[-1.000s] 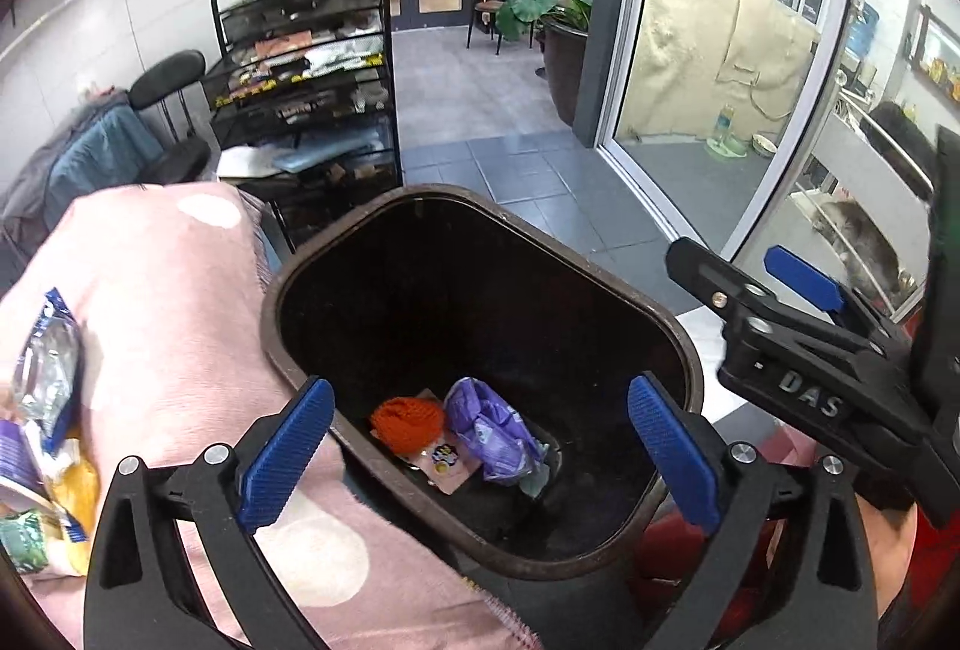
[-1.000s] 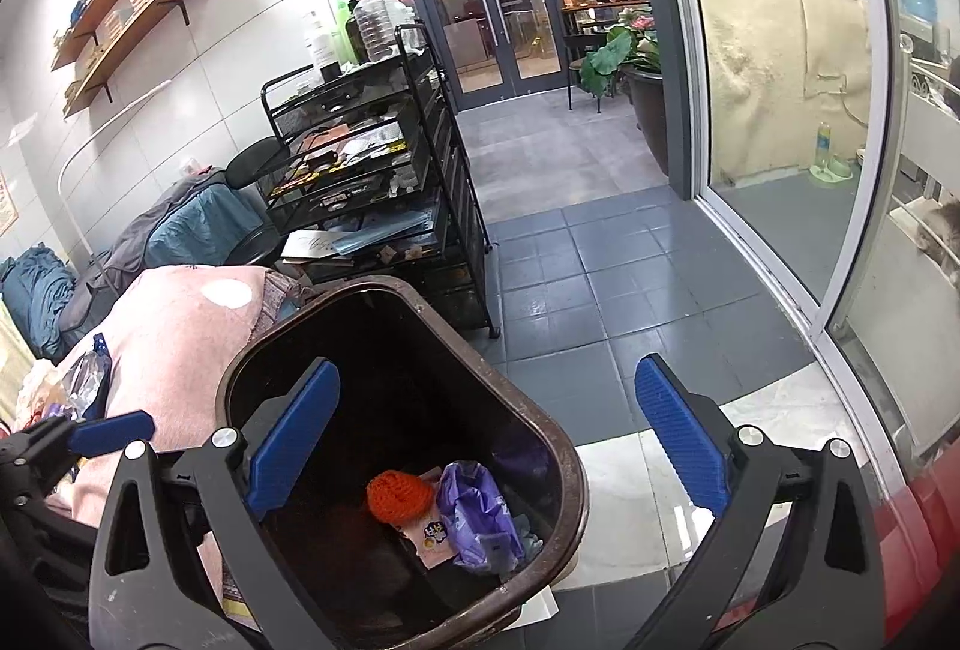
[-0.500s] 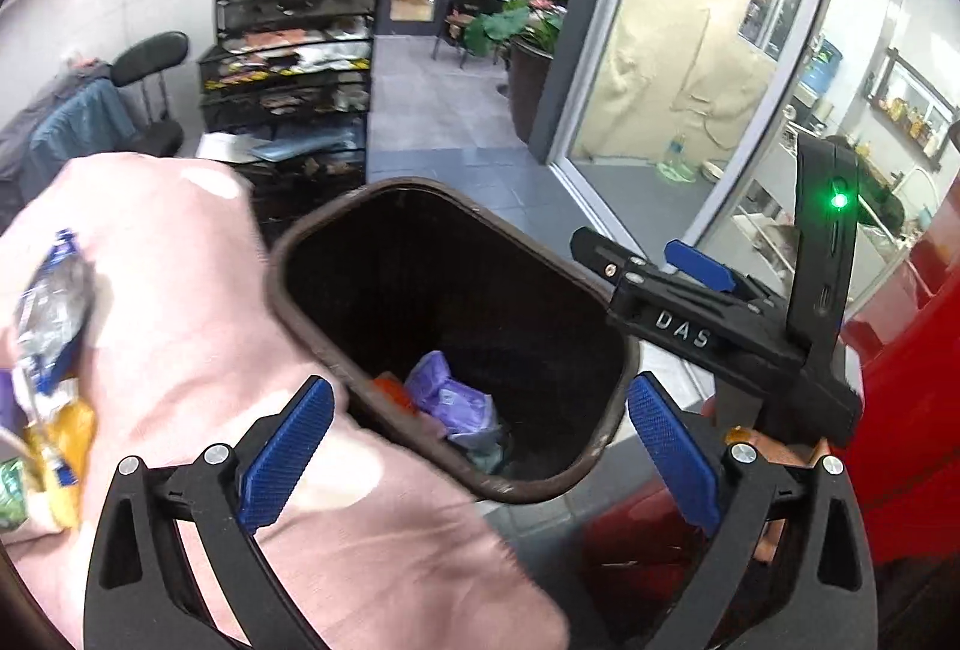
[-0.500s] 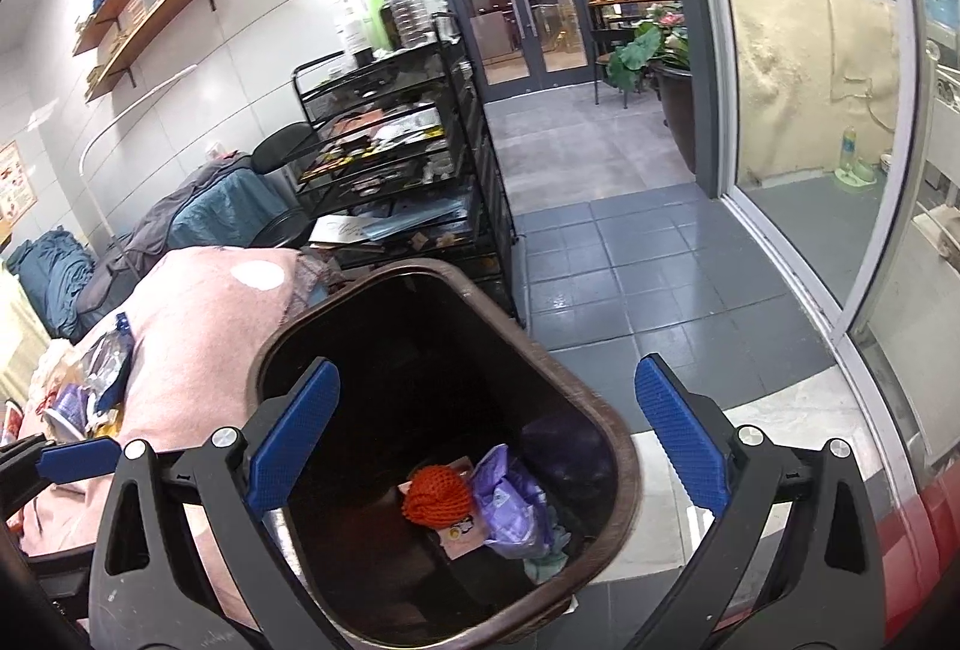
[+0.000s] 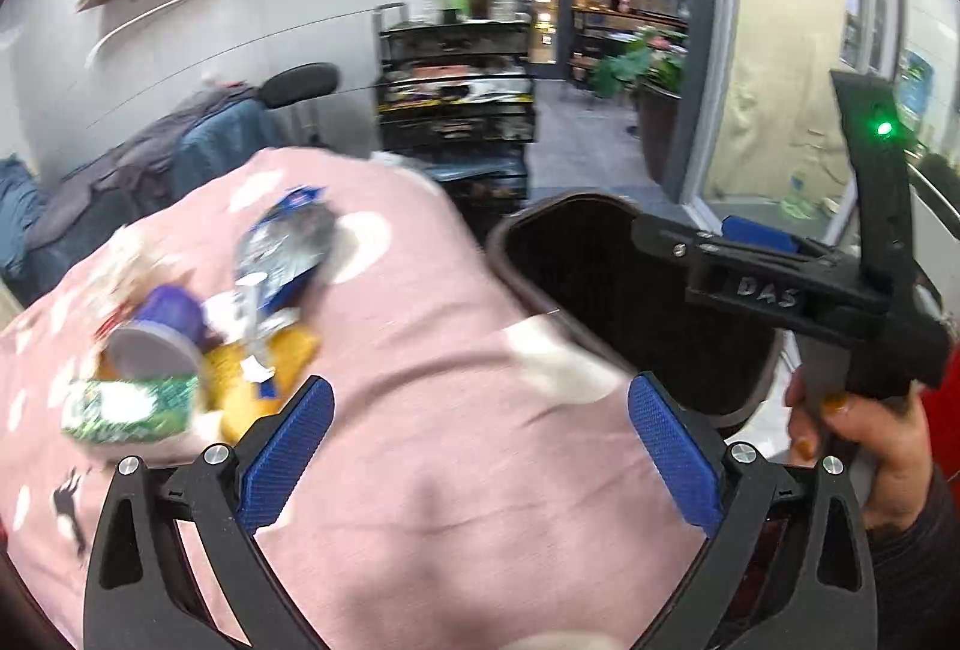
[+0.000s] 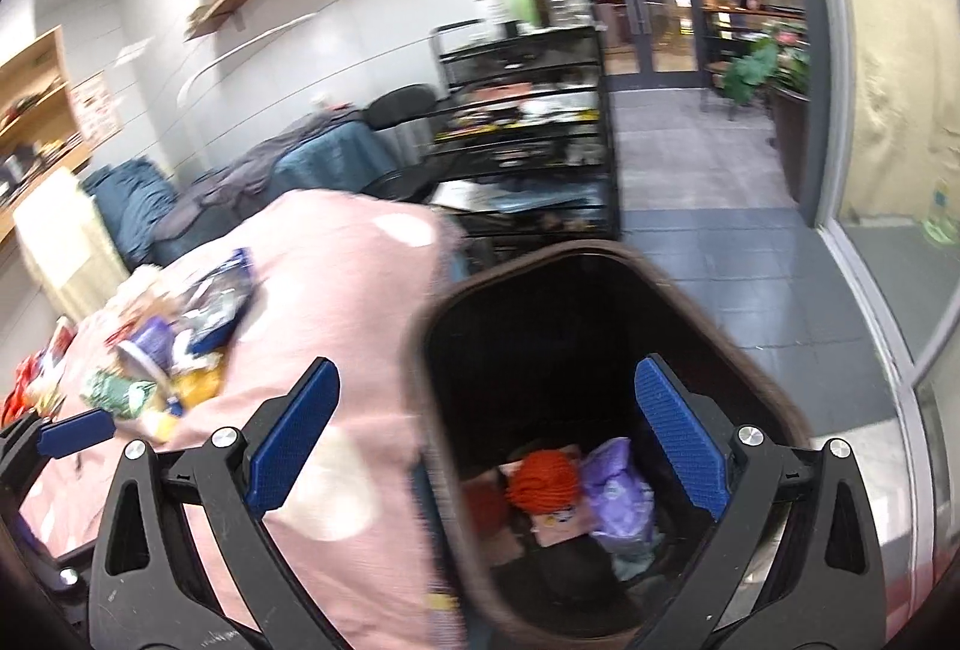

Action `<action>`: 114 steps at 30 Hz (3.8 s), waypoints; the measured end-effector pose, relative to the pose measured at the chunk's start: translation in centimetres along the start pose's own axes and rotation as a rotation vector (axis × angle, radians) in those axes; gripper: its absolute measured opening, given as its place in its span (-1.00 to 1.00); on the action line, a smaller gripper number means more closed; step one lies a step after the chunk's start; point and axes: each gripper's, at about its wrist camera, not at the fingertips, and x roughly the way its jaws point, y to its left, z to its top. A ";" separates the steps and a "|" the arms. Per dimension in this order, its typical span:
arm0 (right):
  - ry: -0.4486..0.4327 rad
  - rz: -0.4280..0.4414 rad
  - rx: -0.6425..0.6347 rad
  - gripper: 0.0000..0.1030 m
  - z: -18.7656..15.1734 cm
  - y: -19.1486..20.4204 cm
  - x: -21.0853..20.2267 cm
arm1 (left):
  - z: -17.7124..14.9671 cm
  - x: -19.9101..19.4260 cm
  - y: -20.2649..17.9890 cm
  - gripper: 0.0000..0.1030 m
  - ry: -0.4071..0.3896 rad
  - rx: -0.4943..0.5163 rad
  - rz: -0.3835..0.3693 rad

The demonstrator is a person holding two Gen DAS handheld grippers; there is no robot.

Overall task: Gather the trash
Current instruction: 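Move both tools back over the table toward the remaining trash, then grasp the green milk carton with the left tool while the right tool grasps the foil wrapper, then drop the foil wrapper into the bin with the right tool while the left tool carries the carton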

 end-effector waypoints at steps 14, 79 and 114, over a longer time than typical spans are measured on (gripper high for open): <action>0.072 0.218 -0.175 0.89 0.0 10.8 2.3 | -4.2 -2.4 13.8 0.89 0.044 -0.269 0.188; 0.290 0.250 -0.278 -0.73 2.8 21.3 15.5 | -1.7 1.6 22.1 0.01 0.021 -0.416 -0.111; -0.037 0.150 -0.098 -0.74 5.1 5.9 -2.7 | 4.1 -3.0 8.7 -0.05 -0.148 -0.252 -0.247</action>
